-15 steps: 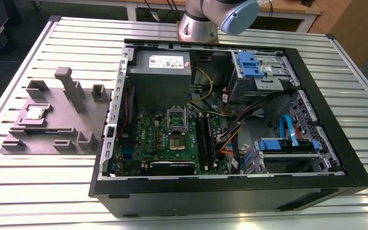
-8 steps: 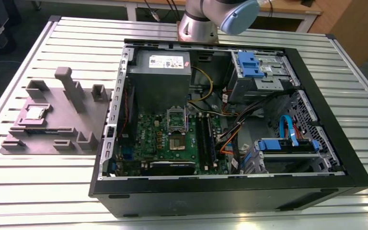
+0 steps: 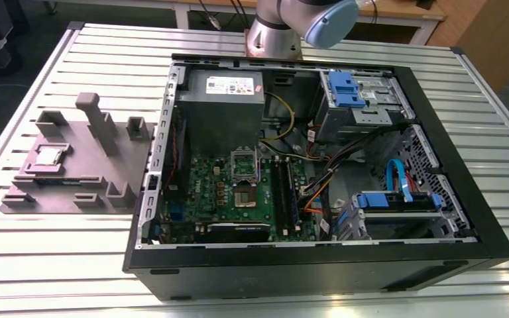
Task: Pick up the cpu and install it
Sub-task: 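Pick up the cpu and move it towards the insertion slot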
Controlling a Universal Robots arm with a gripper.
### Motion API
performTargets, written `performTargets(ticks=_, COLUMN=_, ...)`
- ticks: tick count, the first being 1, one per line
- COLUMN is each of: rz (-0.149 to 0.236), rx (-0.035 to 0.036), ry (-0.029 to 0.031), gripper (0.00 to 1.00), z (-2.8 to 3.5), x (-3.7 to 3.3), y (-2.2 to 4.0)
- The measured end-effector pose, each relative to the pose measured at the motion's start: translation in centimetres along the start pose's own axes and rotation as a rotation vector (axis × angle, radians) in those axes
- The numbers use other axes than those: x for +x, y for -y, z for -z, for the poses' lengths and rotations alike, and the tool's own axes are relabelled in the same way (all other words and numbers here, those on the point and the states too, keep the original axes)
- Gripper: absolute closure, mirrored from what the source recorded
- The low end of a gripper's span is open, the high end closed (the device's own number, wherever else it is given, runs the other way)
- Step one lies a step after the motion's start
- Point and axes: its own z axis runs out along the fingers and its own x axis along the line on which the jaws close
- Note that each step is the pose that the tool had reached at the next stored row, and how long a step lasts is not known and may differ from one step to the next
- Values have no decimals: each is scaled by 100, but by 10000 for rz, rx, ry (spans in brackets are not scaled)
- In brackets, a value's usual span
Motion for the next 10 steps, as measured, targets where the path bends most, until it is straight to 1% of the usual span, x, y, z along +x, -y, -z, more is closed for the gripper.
performTargets(ticks=10, rz=3, rx=2, ry=0, gripper=35, z=-1, x=0, y=-1)
